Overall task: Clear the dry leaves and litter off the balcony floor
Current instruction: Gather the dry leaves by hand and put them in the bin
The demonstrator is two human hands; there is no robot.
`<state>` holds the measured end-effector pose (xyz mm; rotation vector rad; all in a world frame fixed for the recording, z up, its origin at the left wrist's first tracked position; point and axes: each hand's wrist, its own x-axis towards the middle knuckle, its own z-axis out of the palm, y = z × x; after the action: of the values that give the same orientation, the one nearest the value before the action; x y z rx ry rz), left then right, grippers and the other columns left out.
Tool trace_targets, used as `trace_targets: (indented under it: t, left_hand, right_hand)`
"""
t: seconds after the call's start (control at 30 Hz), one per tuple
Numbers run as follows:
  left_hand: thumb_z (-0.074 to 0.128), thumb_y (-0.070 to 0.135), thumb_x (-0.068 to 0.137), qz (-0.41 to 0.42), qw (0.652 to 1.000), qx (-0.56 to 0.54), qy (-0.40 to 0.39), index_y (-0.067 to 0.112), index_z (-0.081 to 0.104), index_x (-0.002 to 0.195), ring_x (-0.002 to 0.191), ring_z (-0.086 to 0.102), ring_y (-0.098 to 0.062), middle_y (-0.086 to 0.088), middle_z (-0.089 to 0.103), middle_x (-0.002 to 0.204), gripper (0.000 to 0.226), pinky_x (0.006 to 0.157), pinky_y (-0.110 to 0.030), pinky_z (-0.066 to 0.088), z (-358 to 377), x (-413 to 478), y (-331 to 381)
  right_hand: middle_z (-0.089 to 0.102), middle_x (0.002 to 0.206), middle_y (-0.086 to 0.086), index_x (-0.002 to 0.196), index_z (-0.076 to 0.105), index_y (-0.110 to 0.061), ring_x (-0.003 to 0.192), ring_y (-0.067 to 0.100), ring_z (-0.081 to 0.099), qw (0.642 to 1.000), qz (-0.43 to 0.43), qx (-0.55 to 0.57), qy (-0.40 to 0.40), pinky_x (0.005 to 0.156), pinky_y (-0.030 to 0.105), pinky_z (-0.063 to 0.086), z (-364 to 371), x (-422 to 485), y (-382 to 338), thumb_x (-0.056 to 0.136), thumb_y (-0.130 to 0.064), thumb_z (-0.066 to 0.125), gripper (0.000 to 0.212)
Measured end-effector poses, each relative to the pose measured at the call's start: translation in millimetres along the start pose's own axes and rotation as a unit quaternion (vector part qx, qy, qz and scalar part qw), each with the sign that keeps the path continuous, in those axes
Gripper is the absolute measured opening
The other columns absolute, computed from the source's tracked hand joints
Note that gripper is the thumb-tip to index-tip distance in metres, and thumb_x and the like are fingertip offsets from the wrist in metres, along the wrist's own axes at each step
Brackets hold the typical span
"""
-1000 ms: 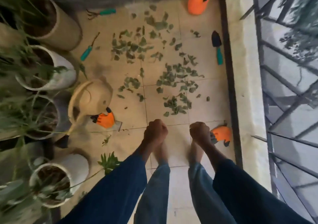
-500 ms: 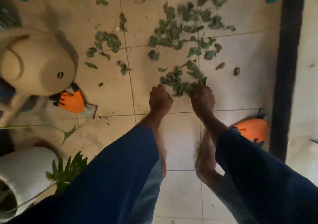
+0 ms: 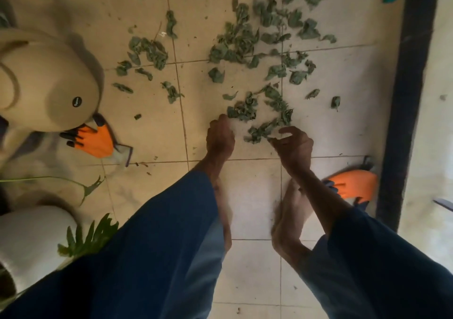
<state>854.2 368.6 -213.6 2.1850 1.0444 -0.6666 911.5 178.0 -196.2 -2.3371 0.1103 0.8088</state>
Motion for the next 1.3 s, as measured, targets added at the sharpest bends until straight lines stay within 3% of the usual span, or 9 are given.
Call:
trace_targets:
  t: [0.07,0.13,0.27,0.4,0.53,0.77,0.97,1.13,1.3]
  left_hand:
    - [0.069,0.007,0.094,-0.004,1.000,-0.025,0.001,0.005,0.064,0.119,0.102,0.067,-0.027,-0.014,0.068,0.116,0.026,0.084,-0.037,0.060,-2.9,-4.0,-3.4]
    - [0.074,0.008,0.090,-0.014,0.998,-0.055,-0.018,0.006,0.066,0.120,0.104,0.067,-0.027,-0.015,0.067,0.119,0.031,0.083,-0.028,0.055,-6.5,-9.5,-9.1]
    - [0.084,0.010,0.084,-0.084,0.984,-0.137,-0.072,0.006,0.073,0.117,0.102,0.068,-0.017,-0.004,0.069,0.119,0.035,0.068,-0.007,0.047,-19.7,-18.2,-6.8]
    - [0.070,0.004,0.093,-0.190,0.905,-0.332,-0.187,0.010,0.075,0.113,0.087,0.069,-0.018,-0.011,0.074,0.106,0.022,0.079,-0.028,0.061,-32.5,-27.6,6.4]
    - [0.043,0.005,0.101,-0.268,0.838,-0.425,-0.213,-0.003,0.064,0.117,0.089,0.064,-0.026,-0.020,0.066,0.104,0.027,0.070,-0.034,0.060,-48.5,-37.2,23.3]
    - [0.048,0.042,0.106,-0.229,0.866,-0.401,-0.194,0.001,0.067,0.120,0.091,0.070,-0.029,-0.018,0.071,0.107,0.046,0.072,-0.038,0.064,-70.6,-47.3,42.1]
    - [0.057,0.037,0.094,-0.160,0.934,-0.290,-0.133,0.009,0.073,0.114,0.098,0.071,-0.033,-0.015,0.074,0.109,0.038,0.088,-0.045,0.061,-92.9,-71.7,64.9]
    - [0.051,0.018,0.101,-0.113,0.957,-0.247,-0.099,0.010,0.064,0.132,0.109,0.066,-0.030,-0.014,0.069,0.123,0.034,0.089,-0.040,0.059,-117.4,-97.6,92.4]
    - [0.051,0.016,0.100,-0.144,0.939,-0.299,-0.087,0.008,0.063,0.133,0.096,0.069,-0.032,-0.016,0.070,0.118,0.035,0.068,-0.035,0.056,-100.9,-104.2,94.8]
  right_hand:
    - [0.073,0.084,-0.006,0.111,0.074,-0.012,0.060,-0.015,0.059,1.000,-0.016,0.001,-0.002,0.057,0.000,0.045,0.7,-1.3,-9.1,0.086,-0.018,0.081,0.027]
    - [0.076,0.086,-0.003,0.102,0.078,-0.014,0.061,-0.015,0.059,0.999,-0.038,-0.001,-0.007,0.063,0.014,0.056,3.0,-7.0,-17.7,0.088,-0.013,0.077,0.015]
    - [0.078,0.084,0.006,0.099,0.080,-0.014,0.064,0.014,0.072,0.998,0.006,0.052,-0.035,0.062,0.037,0.063,7.7,-28.3,-28.1,0.087,-0.019,0.078,0.013]
    - [0.077,0.085,0.006,0.103,0.079,-0.010,0.073,0.025,0.074,0.979,0.055,0.173,-0.089,0.057,0.033,0.061,8.8,-45.0,-47.6,0.090,-0.017,0.076,0.016]
    - [0.079,0.089,-0.001,0.100,0.081,-0.013,0.073,0.007,0.073,0.984,0.024,0.162,-0.074,0.066,0.024,0.057,14.4,-56.4,-68.7,0.085,-0.018,0.080,0.016]
    - [0.075,0.076,-0.008,0.086,0.077,-0.016,0.067,0.002,0.072,0.982,0.069,0.175,-0.028,0.070,0.029,0.062,4.1,-62.4,-103.8,0.076,-0.014,0.087,0.014]
    - [0.078,0.076,0.002,0.082,0.079,-0.029,0.074,0.020,0.077,0.969,0.047,0.216,-0.107,0.074,0.050,0.063,-37.4,-75.7,-133.8,0.084,-0.013,0.077,0.017]
    - [0.076,0.093,0.021,0.096,0.069,-0.005,0.086,0.033,0.076,0.927,0.123,0.328,-0.132,0.079,0.043,0.063,-72.4,-82.5,-149.1,0.085,0.012,0.059,0.022]
    - [0.076,0.085,0.016,0.090,0.071,0.003,0.069,0.026,0.076,0.957,0.143,0.237,-0.088,0.057,0.032,0.062,-81.3,-56.6,-115.2,0.088,0.006,0.064,0.008]
